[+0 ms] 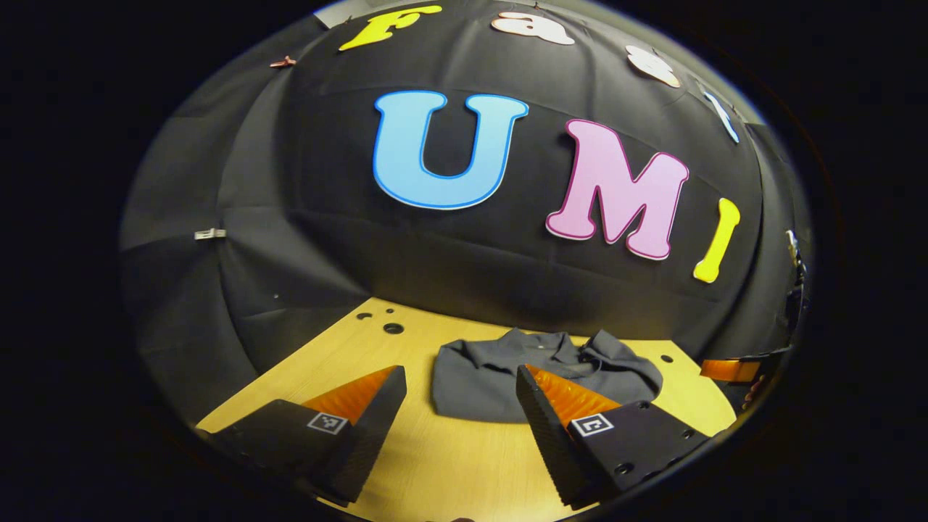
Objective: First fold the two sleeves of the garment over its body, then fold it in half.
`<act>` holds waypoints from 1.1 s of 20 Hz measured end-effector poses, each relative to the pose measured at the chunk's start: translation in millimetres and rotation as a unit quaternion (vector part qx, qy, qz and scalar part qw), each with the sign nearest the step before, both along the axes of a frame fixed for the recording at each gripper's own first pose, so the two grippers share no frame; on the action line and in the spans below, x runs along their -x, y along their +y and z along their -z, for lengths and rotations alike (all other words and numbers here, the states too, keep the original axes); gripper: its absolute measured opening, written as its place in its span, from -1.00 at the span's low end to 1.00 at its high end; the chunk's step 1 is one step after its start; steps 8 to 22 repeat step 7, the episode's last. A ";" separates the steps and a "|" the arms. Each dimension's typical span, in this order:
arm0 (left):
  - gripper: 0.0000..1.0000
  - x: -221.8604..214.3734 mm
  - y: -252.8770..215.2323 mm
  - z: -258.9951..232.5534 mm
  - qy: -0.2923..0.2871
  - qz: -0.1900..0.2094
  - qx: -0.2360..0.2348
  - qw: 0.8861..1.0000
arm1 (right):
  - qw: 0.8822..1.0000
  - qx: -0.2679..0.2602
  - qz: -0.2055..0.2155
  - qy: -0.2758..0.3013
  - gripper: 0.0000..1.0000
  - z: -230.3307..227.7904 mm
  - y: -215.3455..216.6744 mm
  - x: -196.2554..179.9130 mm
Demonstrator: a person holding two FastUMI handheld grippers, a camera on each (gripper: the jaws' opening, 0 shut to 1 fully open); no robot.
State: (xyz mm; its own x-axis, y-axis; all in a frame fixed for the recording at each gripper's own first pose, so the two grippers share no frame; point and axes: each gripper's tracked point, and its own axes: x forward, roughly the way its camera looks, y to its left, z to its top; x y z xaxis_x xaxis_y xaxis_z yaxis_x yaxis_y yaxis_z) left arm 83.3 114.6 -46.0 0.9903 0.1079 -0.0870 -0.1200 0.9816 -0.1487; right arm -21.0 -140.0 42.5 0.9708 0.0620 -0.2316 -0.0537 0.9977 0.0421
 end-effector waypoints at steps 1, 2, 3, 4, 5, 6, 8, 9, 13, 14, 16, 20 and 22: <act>0.92 13.9 -2.1 9.5 0.005 -0.005 0.004 1.000 | 1.000 0.000 0.001 0.003 0.97 6.3 -1.0 12.6; 0.92 26.2 -5.7 16.9 0.007 -0.006 0.008 1.000 | 1.000 -0.004 -0.005 0.004 0.97 11.5 3.1 25.0; 0.92 39.3 -10.2 25.0 0.011 -0.002 0.010 1.000 | 1.000 -0.003 -0.010 0.007 0.97 18.9 7.6 36.9; 0.92 50.4 -15.1 31.5 0.018 0.006 0.008 1.000 | 1.000 0.003 -0.012 0.011 0.97 27.0 7.8 49.4; 0.92 61.7 -20.6 35.4 0.020 0.019 0.007 1.000 | 1.000 0.011 -0.022 0.016 0.97 36.5 12.5 62.2; 0.92 69.4 -23.7 42.1 0.026 0.027 0.009 0.999 | 0.999 0.023 -0.029 0.021 0.97 46.0 15.0 73.3; 0.92 77.8 -25.1 48.8 0.034 0.031 0.011 0.999 | 0.998 0.033 -0.036 0.030 0.97 56.3 18.5 83.2; 0.92 77.8 -25.1 48.8 0.034 0.031 0.011 0.999 | 0.998 0.033 -0.036 0.030 0.97 56.3 18.5 83.2; 0.92 77.8 -25.1 48.8 0.034 0.031 0.011 0.999 | 0.998 0.033 -0.036 0.030 0.97 56.3 18.5 83.2; 0.92 77.8 -25.1 48.8 0.034 0.031 0.011 0.999 | 0.998 0.033 -0.036 0.030 0.97 56.3 18.5 83.2; 0.92 77.8 -25.1 48.8 0.034 0.031 0.011 0.999 | 0.998 0.033 -0.036 0.030 0.97 56.3 18.5 83.2; 0.92 77.8 -25.1 48.8 0.034 0.031 0.011 0.999 | 0.998 0.033 -0.036 0.030 0.97 56.3 18.5 83.2; 0.92 77.8 -25.1 48.8 0.034 0.031 0.011 0.999 | 0.998 0.033 -0.036 0.030 0.97 56.3 18.5 83.2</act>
